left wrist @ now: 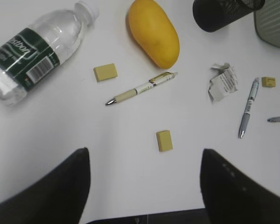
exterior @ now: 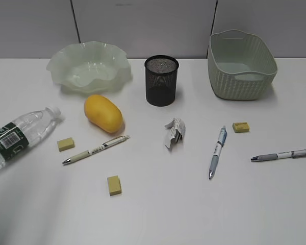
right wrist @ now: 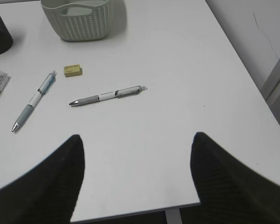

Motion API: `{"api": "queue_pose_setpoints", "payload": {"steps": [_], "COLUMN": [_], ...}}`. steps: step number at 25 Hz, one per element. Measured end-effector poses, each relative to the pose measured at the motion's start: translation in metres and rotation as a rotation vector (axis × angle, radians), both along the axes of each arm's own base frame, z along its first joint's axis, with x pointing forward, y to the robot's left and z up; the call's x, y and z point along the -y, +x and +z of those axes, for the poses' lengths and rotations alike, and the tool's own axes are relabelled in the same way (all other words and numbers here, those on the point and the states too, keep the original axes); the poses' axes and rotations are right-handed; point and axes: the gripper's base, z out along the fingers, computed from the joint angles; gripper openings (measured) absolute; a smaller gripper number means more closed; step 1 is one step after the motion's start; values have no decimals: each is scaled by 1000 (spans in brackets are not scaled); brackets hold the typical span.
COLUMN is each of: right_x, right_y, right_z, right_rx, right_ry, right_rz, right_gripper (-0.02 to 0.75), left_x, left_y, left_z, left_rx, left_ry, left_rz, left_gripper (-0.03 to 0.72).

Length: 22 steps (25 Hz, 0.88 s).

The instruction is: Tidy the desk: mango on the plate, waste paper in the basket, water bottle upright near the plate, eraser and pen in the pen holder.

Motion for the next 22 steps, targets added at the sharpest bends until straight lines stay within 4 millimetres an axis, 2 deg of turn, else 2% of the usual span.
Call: {"api": "queue_pose_setpoints", "payload": {"steps": [6, 14, 18, 22], "right_x": [0, 0, 0, 0], "right_y": [0, 0, 0, 0], "right_z": [0, 0, 0, 0], "right_rx": [0, 0, 0, 0], "right_ry": [0, 0, 0, 0], "right_rz": [0, 0, 0, 0], "right_gripper": [561, 561, 561, 561], "left_x": [27, 78, 103, 116], "left_y": [36, 82, 109, 133], "left_z": [-23, -72, -85, -97], "left_rx": [-13, -106, -96, -122], "left_ry": [-29, -26, -25, -30], "left_rz": [-25, -56, -71, -52], "left_gripper": [554, 554, 556, 591]}}
